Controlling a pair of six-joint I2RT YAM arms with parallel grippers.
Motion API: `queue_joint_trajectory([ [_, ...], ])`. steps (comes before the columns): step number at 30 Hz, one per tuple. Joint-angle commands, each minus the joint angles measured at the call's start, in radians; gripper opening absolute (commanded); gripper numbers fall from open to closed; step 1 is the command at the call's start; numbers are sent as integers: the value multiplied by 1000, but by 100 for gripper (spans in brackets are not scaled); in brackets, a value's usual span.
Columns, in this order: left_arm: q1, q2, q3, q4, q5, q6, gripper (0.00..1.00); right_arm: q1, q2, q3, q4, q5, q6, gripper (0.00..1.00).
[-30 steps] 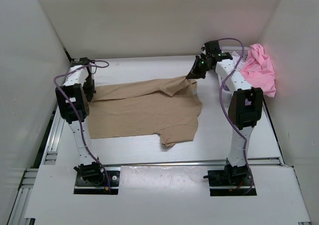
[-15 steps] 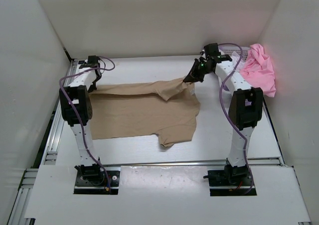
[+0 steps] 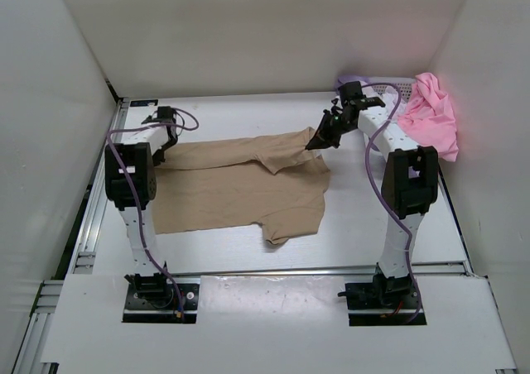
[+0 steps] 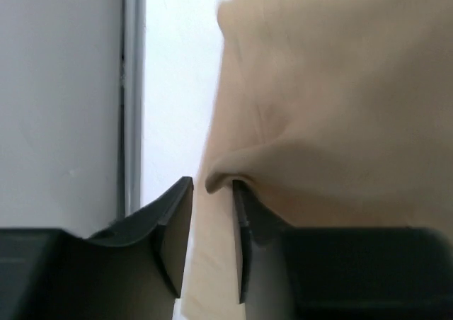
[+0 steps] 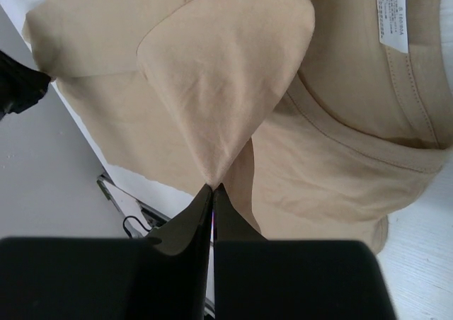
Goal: Fold and stack the t-shirts
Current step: Fold the flattened tshirt in 1/3 of the way
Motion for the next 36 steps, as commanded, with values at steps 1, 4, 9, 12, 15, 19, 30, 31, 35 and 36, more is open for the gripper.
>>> queue_joint_trajectory([
  [1,-35,-122,-135,10,6,-2,43,1,-37,-13,-21,-28,-8,0],
  [4,-23,-150,-249,10,-33,-2,53,-8,-8,-13,-43,24,-18,0],
  [9,74,-122,-144,-62,-66,-2,54,-44,41,-13,-66,113,-8,27],
  [12,94,-110,-18,-176,-30,-2,57,-54,50,10,-90,158,-27,41],
  [15,91,-121,76,-278,54,-2,61,-54,25,22,-124,233,-63,42],
  [19,34,-165,76,-267,66,-2,68,-17,-42,-34,-80,242,-149,42],
  [30,-429,-282,100,-99,279,-2,62,29,75,-8,-33,183,-117,47],
  [31,-513,-282,100,-37,289,-2,62,29,87,-8,-33,172,-108,47],
  [35,-624,-118,236,-19,347,-2,56,29,138,32,-24,159,-99,43],
  [36,-624,-48,267,-19,374,-2,53,29,149,32,-24,150,-99,42],
])
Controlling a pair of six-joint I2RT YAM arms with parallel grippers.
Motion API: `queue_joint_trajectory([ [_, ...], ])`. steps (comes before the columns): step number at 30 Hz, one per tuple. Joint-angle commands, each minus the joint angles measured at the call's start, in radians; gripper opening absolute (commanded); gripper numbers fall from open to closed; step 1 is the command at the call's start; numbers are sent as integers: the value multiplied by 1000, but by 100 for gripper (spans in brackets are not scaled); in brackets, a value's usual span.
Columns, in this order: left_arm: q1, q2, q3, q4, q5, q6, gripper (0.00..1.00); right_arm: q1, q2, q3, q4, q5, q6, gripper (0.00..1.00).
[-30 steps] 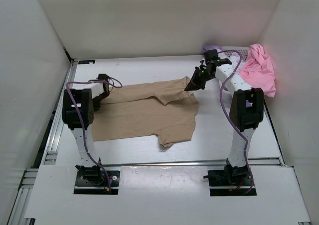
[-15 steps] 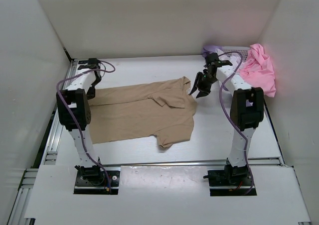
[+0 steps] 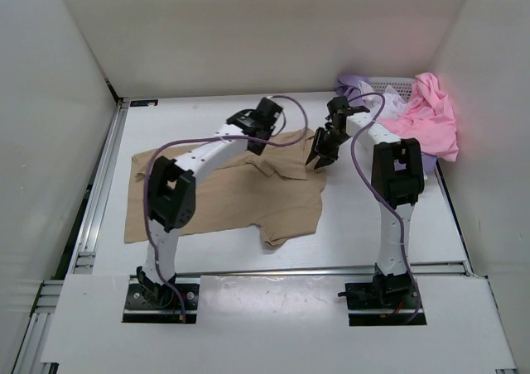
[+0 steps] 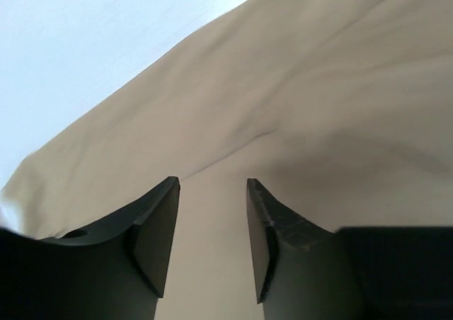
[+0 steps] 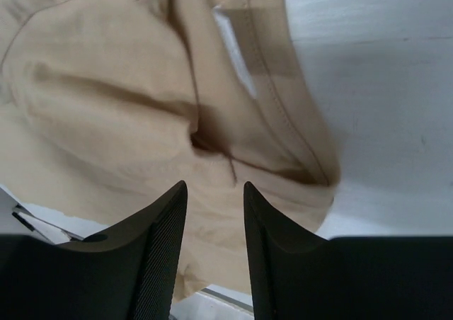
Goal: Fold and stack the t-shirts
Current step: Fold the flattened tshirt in 1/3 of the way
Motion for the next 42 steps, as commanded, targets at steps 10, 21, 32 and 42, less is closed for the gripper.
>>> queue_joint_trajectory([
  [10,-62,252,225,38,189,-3,49,-14,41,10,69,-58,38,43],
  [21,-71,160,130,38,253,-3,46,-23,29,-39,98,-58,65,44],
  [32,-100,186,97,17,316,-3,46,-23,29,-68,108,-81,75,47],
  [42,-110,215,97,-12,334,-3,34,-14,29,-97,108,-72,75,47],
])
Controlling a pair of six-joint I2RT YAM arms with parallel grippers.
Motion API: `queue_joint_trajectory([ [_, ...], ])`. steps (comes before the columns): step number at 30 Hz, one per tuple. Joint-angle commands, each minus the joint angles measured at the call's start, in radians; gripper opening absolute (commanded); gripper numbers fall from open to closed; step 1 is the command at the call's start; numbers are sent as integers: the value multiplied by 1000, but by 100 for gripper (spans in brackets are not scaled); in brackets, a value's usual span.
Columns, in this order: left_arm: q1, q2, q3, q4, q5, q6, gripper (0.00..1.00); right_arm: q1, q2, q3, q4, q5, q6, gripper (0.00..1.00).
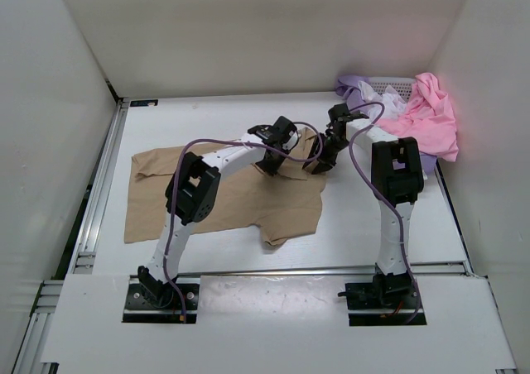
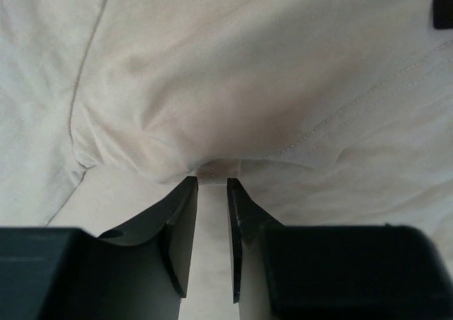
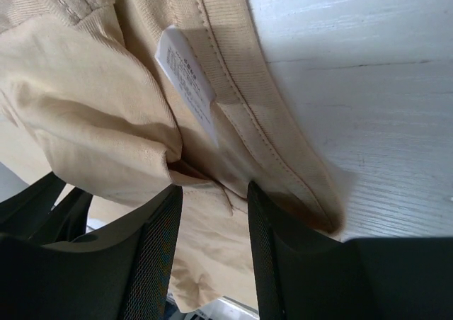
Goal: Fold and stack the t-shirts
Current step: Fold the flattened tshirt in 1/3 of the way
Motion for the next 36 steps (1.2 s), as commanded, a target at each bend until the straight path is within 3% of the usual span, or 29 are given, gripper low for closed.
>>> queue_joint_trajectory([
  [1,-6,-15,14,-23,27,-2,34,3,-12,-11,-2,2,-4,47],
  [9,-6,-6,23,-57,55,-2,45,14,-12,-11,-2,2,-14,47],
  [18,-15,51,89,-46,-25,-2,42,34,-21,-11,-2,11,-23,44],
  [22,-15,51,89,-26,-36,-2,34,34,-22,-11,-2,11,-23,41],
  [23,-15,51,89,-26,-36,-2,26,34,-22,-11,-2,11,-23,39],
  [27,-15,39,70,-26,-56,-2,11,34,-44,-11,-2,53,-32,38],
  [36,-15,-42,11,-26,-65,-2,11,52,-88,10,-2,165,-83,38],
])
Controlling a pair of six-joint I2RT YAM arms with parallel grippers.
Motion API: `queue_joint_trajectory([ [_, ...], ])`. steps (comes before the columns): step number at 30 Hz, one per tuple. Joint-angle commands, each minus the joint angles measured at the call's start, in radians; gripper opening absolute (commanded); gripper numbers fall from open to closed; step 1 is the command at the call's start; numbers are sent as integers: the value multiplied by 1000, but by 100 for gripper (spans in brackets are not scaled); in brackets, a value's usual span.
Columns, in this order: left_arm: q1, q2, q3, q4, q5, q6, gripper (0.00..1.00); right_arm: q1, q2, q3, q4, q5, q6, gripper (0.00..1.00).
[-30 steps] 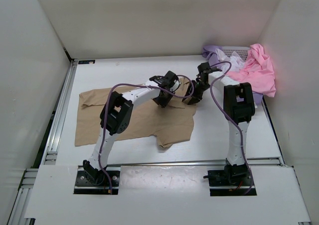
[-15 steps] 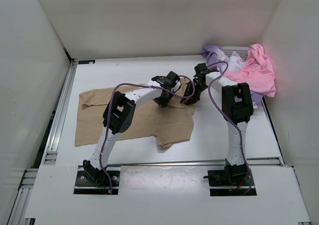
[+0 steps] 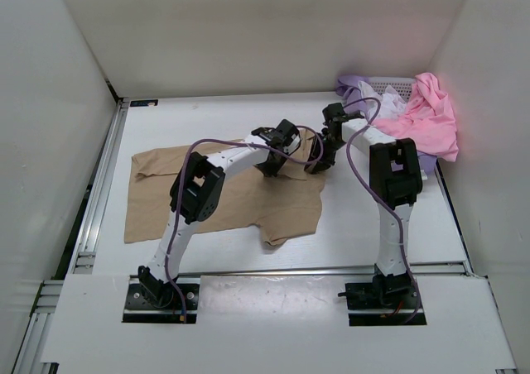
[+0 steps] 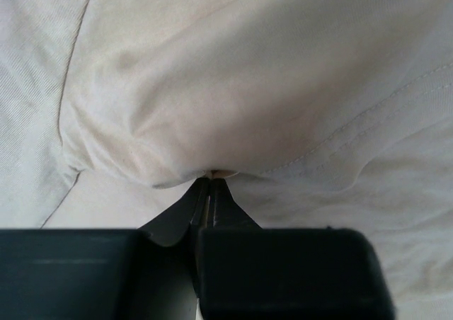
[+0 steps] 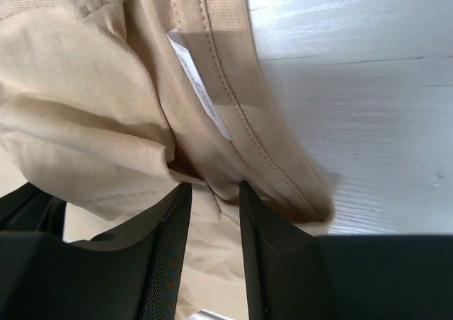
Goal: Fold and stack the t-shirts
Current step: Fold the flattened tshirt in 1/3 of the way
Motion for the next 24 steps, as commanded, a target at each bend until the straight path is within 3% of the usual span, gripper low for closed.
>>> queue_joint_trajectory([
  [1,-5,-105,-19,7,-24,-1,11,11,-64,22,-1,53,-44,38],
  [12,-5,-142,-73,-3,-43,-1,11,31,-24,33,-1,-26,-44,35],
  [13,-5,-142,-73,-3,-43,-1,11,31,-24,33,-1,-26,-44,33],
  [18,-5,-165,-109,-13,-43,-1,11,31,-35,43,8,23,-44,0],
  [24,14,-197,-154,-23,-43,-1,11,31,-81,34,-10,123,-44,0],
])
